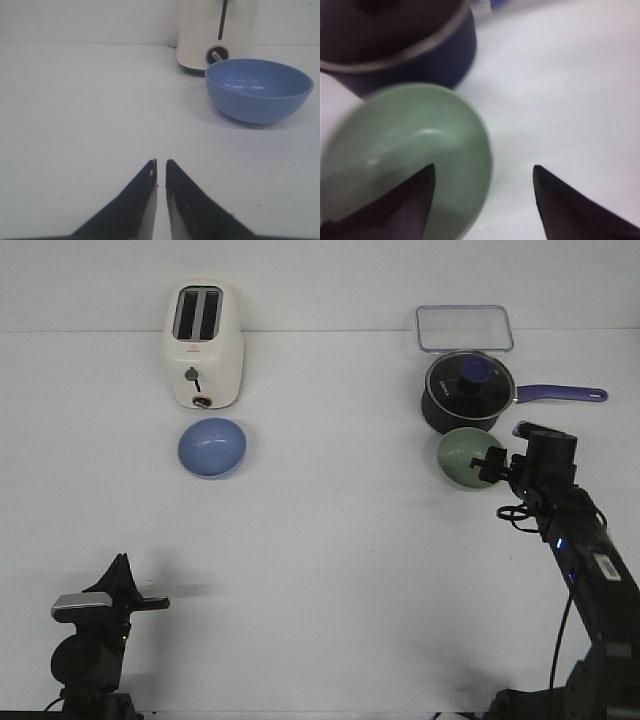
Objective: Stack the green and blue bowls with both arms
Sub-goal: 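Reach the right gripper to the pale green bowl rim and grasp it, then carry the green bowl toward the robot and set it down centrally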
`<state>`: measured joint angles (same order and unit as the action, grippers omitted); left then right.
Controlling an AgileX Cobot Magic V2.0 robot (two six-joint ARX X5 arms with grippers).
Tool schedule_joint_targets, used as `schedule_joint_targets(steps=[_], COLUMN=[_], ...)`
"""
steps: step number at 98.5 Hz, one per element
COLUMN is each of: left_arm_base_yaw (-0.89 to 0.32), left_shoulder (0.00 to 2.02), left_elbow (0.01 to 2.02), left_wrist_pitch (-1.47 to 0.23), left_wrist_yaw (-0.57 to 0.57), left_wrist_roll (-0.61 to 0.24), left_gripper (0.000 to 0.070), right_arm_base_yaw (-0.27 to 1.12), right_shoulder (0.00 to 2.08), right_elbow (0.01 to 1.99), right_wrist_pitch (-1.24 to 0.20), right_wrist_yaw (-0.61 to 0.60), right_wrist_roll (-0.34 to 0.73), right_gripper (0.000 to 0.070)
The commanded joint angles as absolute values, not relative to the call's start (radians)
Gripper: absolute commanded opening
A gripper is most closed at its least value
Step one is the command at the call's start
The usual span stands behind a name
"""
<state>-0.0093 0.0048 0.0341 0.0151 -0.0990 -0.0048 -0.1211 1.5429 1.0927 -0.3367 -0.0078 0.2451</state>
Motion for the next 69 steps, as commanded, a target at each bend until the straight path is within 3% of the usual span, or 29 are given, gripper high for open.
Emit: schedule_joint_targets(steps=[1,11,35,56,69], left_arm_base_yaw=[-0.010,-0.010,-0.010,-0.010,-0.010], left_shoulder=[0.003,0.003,0.003,0.003,0.003], left_elbow=[0.014,0.014,0.014,0.014,0.014], left_wrist_pitch=[0.029,0.029,0.029,0.029,0.029], left_wrist_yaw=[-0.096,-0.096,-0.096,-0.096,-0.096], left_wrist_roll=[0.010,0.010,0.010,0.010,0.010], left_gripper=[0.0015,0.0015,0.0015,0.0015,0.0015], right_arm_base_yaw=[-0.126,-0.130,-0.130,-0.132,-0.126], right_shoulder=[1.608,1.669,1.701,1.648,1.515], right_elbow=[1.121,1.122,1.122,1.121,1.114], right_wrist_pitch=[-0.314,-0.268,-0.219,-0.245,-0.297], right_wrist_yaw=[-0.040,-0.067,-0.078,-0.085,-0.160], right_wrist_roll=[0.230,0.237,0.239,0.237,0.237], right_gripper=[0.0409,0.0364,0.0000,0.0000,0.0000])
